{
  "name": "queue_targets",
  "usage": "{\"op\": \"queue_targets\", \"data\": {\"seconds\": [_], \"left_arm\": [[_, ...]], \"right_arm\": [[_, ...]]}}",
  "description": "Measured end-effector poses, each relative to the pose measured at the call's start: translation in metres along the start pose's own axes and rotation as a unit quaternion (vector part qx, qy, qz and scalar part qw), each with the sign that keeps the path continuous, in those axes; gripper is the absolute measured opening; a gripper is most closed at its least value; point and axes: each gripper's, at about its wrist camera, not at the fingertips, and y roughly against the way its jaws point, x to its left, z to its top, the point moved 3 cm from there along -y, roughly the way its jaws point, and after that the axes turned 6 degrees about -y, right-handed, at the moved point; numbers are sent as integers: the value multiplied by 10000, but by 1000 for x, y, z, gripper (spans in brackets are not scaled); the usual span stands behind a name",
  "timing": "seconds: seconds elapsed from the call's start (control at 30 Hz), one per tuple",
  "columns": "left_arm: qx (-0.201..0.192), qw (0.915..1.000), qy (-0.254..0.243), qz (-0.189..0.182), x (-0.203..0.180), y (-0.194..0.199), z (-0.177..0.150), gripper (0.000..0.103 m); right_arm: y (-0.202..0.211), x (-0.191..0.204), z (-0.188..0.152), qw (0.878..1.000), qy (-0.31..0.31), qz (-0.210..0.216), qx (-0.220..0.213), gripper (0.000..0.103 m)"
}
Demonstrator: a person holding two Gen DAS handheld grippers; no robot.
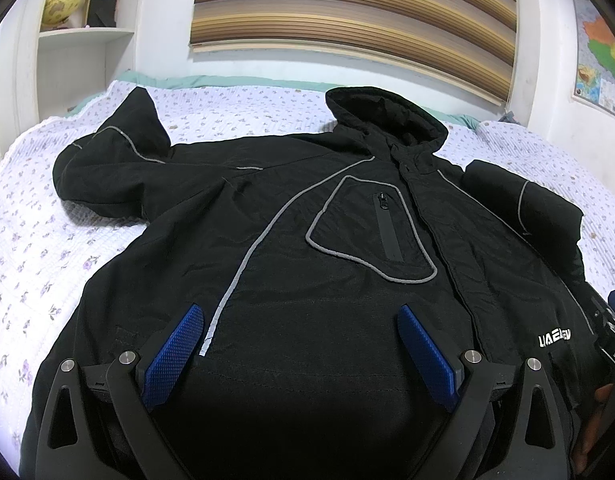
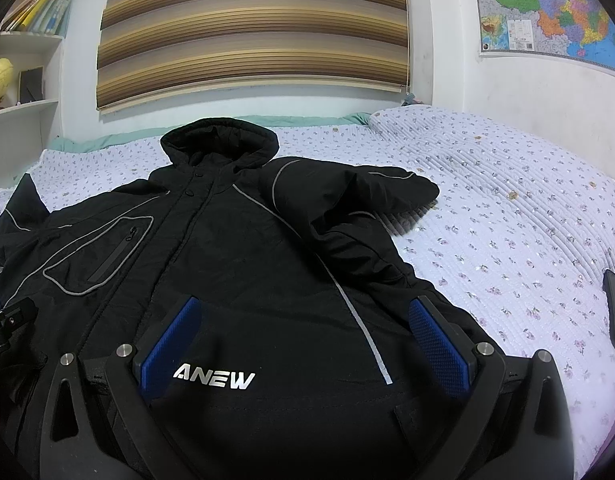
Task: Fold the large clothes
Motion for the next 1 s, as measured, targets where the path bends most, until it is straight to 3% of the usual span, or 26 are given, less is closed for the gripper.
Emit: {"op": "queue_targets", "data": {"seconds": [0.13,0.2,0.27,0.33,0.43,0.53,0.6,0.67,0.7,0.8,0.87,0.93,1.0], "left_arm": [[49,9999,99,19,3,3,2,98],[189,9995,213,-154,11,11,9,98],[181,9982,410,-399,29,30,21,98],[101,9979,479,-418,54,49,38,98],[213,9988,424,-117,104,68,66,98],[412,9974,588,18,166,79,89,98],[472,9968,636,-108,205,79,104,98],[473,9952,837,-205,244,71,115,98],[558,9921,1096,-255,269,60,117,98],[558,9836,1665,-424,324,33,120,98],[488,9774,1899,-785,349,8,116,98],[476,9684,2298,-841,376,-22,106,98],[469,9572,2733,-822,402,-55,97,98]], "right_arm": [[0,1,0,10000,-18,14,-16,103],[-3,5,2,9997,101,-75,189,103],[-1,15,5,9989,299,-37,362,103],[7,28,12,9981,458,35,404,103],[18,64,37,9953,521,343,736,103],[29,108,65,9890,205,1098,966,103],[25,147,77,9785,151,1695,1167,103],[13,179,83,9638,21,2149,1575,103],[1,194,78,9630,147,2100,1681,103],[-25,234,59,9657,343,2159,1399,103],[-41,255,30,9772,841,1825,684,103],[-65,266,0,9795,1227,1469,632,103],[-76,271,-15,9762,1370,1484,797,103]]}}
